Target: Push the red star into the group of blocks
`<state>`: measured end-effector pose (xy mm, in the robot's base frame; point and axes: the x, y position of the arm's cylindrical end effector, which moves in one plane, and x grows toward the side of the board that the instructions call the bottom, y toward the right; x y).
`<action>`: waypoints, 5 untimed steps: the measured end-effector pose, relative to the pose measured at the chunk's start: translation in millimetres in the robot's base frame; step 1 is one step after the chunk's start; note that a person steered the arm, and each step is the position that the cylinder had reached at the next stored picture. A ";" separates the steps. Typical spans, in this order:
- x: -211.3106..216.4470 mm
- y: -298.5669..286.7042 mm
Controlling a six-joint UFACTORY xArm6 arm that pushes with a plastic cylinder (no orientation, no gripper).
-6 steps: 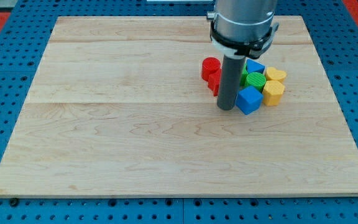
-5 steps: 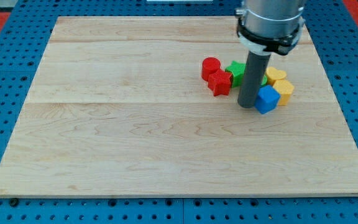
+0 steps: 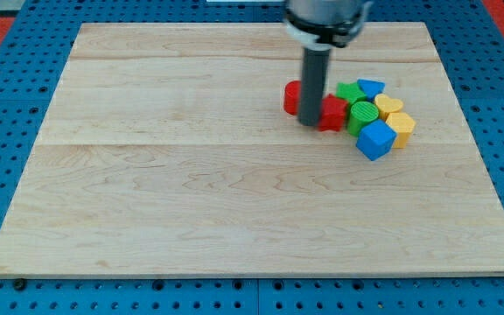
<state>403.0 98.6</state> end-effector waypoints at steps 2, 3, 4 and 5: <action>-7.4 -14.6; -3.7 -67.1; 9.4 -118.9; -49.6 -108.2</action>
